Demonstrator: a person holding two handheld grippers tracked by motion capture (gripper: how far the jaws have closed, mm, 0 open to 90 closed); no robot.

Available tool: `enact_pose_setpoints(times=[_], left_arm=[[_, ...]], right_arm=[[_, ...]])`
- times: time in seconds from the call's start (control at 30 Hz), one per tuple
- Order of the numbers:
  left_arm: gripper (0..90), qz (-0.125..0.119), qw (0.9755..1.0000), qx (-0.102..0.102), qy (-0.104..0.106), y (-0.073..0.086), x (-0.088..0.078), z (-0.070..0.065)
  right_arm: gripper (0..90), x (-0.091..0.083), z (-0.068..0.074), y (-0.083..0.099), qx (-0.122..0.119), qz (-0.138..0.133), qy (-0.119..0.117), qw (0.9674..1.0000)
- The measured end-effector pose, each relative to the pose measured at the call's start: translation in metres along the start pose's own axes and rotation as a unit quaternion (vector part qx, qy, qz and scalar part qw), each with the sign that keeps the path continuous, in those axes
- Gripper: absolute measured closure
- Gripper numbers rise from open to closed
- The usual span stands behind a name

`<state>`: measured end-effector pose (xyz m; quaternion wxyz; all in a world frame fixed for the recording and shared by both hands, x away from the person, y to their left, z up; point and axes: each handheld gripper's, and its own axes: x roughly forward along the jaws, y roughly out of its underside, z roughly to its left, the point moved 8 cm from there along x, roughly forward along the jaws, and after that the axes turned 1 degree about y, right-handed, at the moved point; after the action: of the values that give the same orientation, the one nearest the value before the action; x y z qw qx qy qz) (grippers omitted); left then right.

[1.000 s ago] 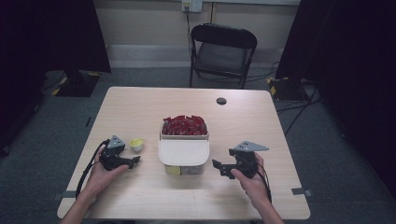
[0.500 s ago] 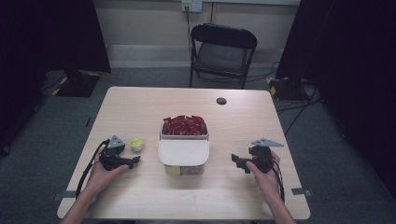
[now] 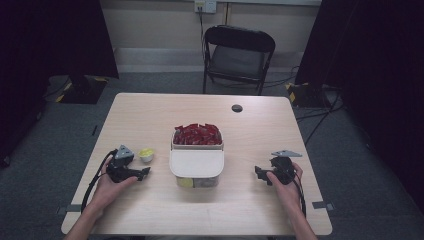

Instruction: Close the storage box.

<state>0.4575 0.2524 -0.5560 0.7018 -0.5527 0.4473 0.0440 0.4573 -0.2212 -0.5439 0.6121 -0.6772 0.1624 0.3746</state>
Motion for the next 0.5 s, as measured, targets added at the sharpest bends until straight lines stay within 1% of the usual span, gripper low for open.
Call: enact_pose_setpoints(times=[0.03,0.07,0.1,0.13,0.2,0.33,0.4,0.47,0.5], left_arm=[[13.6,0.000,1.0000,0.000,0.000,0.0000,0.0000,0.0000],[13.6,0.000,1.0000,0.000,0.000,0.0000,-0.0001,0.0000],[13.6,0.000,1.0000,0.000,0.000,0.0000,-0.0001,0.0000],[13.6,0.000,1.0000,0.000,0.000,-0.0001,0.0000,0.0000],[13.6,0.000,1.0000,0.000,0.000,0.0000,-0.0001,0.0000],[13.6,0.000,1.0000,0.000,0.000,0.0001,-0.0001,0.0000],[13.6,0.000,1.0000,0.000,0.000,0.0000,0.0001,0.0000],[13.6,0.001,1.0000,0.000,0.000,0.0000,0.0001,0.0000],[13.6,0.001,1.0000,0.000,0.000,0.0000,0.0001,0.0000]], right_arm=[[14.9,0.0008,-0.0008,0.0009,-0.004,0.001,0.006,1.0000],[14.8,0.0036,-0.0032,0.0050,-0.008,0.013,0.022,0.9996],[14.8,0.0036,-0.0032,0.0050,-0.008,0.013,0.022,0.9996],[14.0,0.0052,-0.0044,0.0066,-0.010,0.014,0.032,0.9993],[14.1,0.0049,-0.0051,0.0076,-0.008,0.005,0.031,0.9995],[13.5,0.0058,-0.0046,0.0092,-0.014,-0.020,0.026,0.9993],[13.5,0.0056,-0.0045,0.0094,-0.014,-0.020,0.026,0.9994],[13.4,0.0049,-0.0036,0.0102,-0.006,-0.020,0.034,0.9992],[13.4,0.0049,-0.0036,0.0102,-0.006,-0.020,0.034,0.9992]])
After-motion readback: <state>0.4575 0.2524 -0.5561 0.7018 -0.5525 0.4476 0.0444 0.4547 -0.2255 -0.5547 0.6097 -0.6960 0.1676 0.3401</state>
